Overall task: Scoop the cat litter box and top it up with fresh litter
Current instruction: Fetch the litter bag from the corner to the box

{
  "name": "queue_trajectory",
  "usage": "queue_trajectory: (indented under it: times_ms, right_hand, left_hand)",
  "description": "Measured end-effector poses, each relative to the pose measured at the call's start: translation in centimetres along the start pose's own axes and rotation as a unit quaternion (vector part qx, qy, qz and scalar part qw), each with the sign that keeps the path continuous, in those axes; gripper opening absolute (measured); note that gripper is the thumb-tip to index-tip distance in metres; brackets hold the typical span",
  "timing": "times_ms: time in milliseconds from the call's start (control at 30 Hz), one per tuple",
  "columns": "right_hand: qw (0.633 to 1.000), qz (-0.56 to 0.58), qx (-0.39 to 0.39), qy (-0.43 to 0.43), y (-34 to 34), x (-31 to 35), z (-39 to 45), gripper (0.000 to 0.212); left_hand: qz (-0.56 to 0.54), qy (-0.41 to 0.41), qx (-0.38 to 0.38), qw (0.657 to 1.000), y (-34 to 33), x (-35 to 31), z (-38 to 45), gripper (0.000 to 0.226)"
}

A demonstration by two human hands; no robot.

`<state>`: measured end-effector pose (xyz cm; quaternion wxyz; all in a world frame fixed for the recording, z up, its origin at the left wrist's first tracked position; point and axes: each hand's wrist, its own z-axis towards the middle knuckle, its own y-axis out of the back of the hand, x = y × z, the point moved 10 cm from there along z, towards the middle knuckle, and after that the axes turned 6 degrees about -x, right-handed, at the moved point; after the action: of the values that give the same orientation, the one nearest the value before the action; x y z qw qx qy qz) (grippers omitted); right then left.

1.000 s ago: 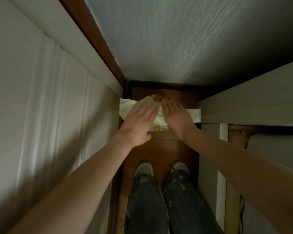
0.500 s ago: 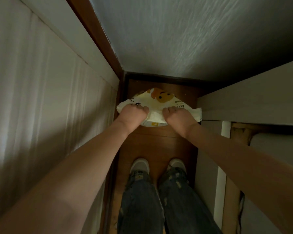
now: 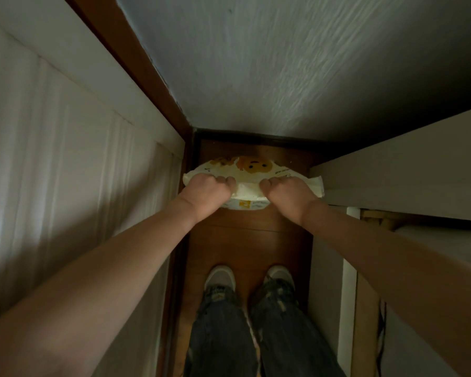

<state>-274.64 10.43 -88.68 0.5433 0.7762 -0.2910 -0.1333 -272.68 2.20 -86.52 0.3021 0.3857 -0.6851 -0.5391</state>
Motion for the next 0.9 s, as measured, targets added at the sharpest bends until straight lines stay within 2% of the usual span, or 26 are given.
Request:
queue_trajectory:
  times_ms: [67,200,333,400,467,567,667,767,833,900]
  right_hand:
    - [1.0,0.0,0.009,0.008,0.7,0.0,-0.4,0.028]
    - [0.995,0.023,-0.094,0.013,4.9,0.1,-1.9,0.037]
    - [0.981,0.094,-0.162,-0.048,9.3,1.0,-6.3,0.044]
    - [0.974,0.108,-0.193,-0.053,11.3,1.8,-8.8,0.053]
    - [0.969,0.123,-0.21,-0.05,14.2,2.6,-11.3,0.058]
    - [0.957,0.11,-0.265,-0.037,20.2,3.7,-15.3,0.051]
    - [0.941,0.081,-0.327,-0.033,27.1,4.9,-20.0,0.026]
    - [0.925,0.049,-0.377,-0.025,33.7,7.1,-25.9,0.031]
    - [0.914,0.036,-0.403,-0.022,38.6,8.5,-30.0,0.028]
    - [0.895,0.019,-0.446,-0.011,43.6,9.6,-34.1,0.034]
  left_hand:
    - [-0.014,0.004,-0.017,1.0,1.3,-0.1,-0.4,0.04]
    - [-0.025,0.04,-0.073,0.996,4.8,-0.2,-1.8,0.036]
    - [-0.073,0.103,-0.14,0.982,10.6,-1.8,-5.0,0.028]
    - [-0.085,0.113,-0.162,0.977,13.1,-3.1,-6.7,0.021]
    - [-0.094,0.129,-0.177,0.971,16.5,-3.6,-8.4,0.023]
    - [-0.097,0.141,-0.195,0.966,22.2,-4.6,-10.7,0.03]
    - [-0.082,0.141,-0.208,0.964,29.5,-6.5,-12.7,0.02]
    - [-0.041,0.131,-0.247,0.959,37.3,-9.0,-16.0,0.011]
    - [-0.024,0.124,-0.275,0.953,42.8,-10.5,-18.1,0.017]
    - [0.008,0.123,-0.322,0.939,48.8,-11.9,-20.4,0.027]
